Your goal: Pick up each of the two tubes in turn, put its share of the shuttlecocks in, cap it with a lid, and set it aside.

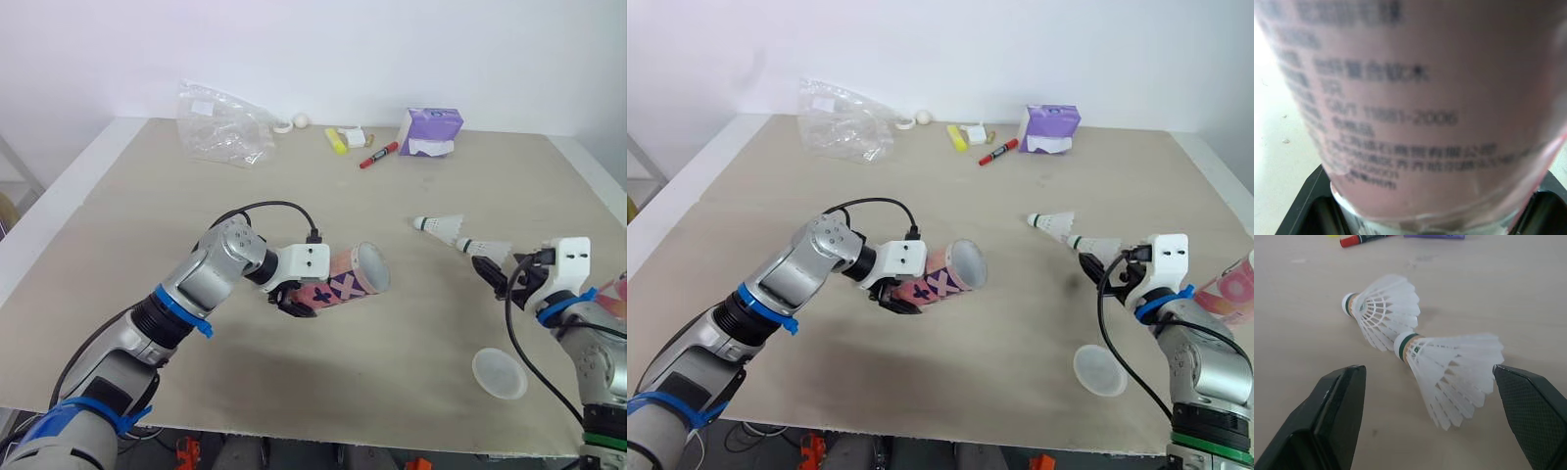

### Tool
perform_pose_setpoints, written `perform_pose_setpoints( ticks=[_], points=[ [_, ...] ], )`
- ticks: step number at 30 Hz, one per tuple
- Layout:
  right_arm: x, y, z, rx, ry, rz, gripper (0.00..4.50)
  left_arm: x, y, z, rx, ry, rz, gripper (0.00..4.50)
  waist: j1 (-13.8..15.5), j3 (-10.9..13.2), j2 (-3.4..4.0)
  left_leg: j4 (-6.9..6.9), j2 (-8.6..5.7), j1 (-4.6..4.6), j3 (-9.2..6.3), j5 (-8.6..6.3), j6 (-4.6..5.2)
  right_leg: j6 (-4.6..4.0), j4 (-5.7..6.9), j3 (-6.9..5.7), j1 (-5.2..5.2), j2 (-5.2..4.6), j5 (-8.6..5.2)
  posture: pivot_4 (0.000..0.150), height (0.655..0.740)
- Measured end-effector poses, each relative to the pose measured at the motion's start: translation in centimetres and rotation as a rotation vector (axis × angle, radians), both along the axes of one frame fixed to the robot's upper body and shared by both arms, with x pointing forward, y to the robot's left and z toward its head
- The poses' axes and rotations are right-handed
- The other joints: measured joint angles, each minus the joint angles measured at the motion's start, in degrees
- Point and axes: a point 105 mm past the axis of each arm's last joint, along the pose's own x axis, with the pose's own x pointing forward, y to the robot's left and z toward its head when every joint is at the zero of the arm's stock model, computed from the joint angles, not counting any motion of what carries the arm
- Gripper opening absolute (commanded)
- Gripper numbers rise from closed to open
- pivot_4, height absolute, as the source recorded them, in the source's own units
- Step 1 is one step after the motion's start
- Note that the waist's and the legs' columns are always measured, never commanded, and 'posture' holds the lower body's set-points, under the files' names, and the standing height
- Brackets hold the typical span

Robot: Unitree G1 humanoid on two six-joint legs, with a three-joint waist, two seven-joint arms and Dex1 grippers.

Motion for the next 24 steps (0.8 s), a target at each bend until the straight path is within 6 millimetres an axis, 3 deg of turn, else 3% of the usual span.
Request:
perform_pose_setpoints(
  ticks=[8,12,16,18,24],
  points=[
    [1.5,0.9,0.3,0.041,0.011,0.033,4.45,-0.1,-0.1,0.0,-0.001,-0.002,-0.001,3.06,-0.08,-0.01,0.02,-0.01,-0.01,-0.01,-0.01,0.0,0.0,0.11,0.0,0.01,0.0,0.0,0.05,0.15,0.74],
    [1.8,0.6,0.1,0.056,0.024,0.019,3.12,-0.1,0.0,0.0,-0.001,-0.001,0.005,3.06,-0.08,-0.01,0.02,-0.04,-0.01,-0.02,-0.02,0.0,0.0,0.18,0.0,0.01,0.0,0.0,0.07,0.15,0.74],
    [2.0,0.5,0.1,0.066,0.029,0.017,0.93,-0.1,0.0,0.0,-0.002,-0.001,0.009,3.06,-0.08,-0.01,0.02,-0.03,-0.01,-0.01,-0.03,0.0,0.01,0.21,0.0,0.01,0.0,0.01,0.09,0.15,0.74],
    [2.0,0.4,-0.1,0.07,0.035,0.013,0.04,-0.1,0.0,0.0,-0.003,-0.003,0.011,3.06,-0.08,-0.01,0.02,-0.03,-0.02,-0.01,-0.03,0.0,0.01,0.2,0.0,0.01,0.0,0.0,0.09,0.15,0.74],
    [2.1,0.2,-0.2,0.066,0.035,0.004,0.04,-0.1,0.0,0.0,-0.003,-0.002,0.011,3.06,-0.08,-0.01,0.02,-0.03,-0.02,-0.01,-0.03,0.0,0.01,0.2,0.0,0.01,0.0,0.0,0.09,0.15,0.74]
  ],
)
